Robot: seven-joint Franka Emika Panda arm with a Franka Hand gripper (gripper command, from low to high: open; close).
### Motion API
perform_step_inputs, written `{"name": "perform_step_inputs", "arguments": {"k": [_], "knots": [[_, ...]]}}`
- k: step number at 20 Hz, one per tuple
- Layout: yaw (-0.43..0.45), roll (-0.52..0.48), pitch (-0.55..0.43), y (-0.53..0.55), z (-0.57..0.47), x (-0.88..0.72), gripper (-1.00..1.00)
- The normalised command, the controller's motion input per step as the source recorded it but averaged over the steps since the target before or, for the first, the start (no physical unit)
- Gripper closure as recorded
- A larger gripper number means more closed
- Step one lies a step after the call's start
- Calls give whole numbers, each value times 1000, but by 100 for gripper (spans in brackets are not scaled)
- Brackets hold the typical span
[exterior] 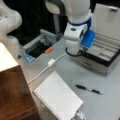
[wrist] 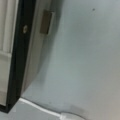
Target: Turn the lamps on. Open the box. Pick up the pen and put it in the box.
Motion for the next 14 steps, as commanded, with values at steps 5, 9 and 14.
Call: {"name": "perform_step_inputs", "arguments": {"k": [5, 9, 14], "knots": [[-71, -226, -82, -215, -150, 35, -100], [36, -255, -83, -60, -123, 60, -100], [64, -221, -71, 40, -136, 115, -100]]}}
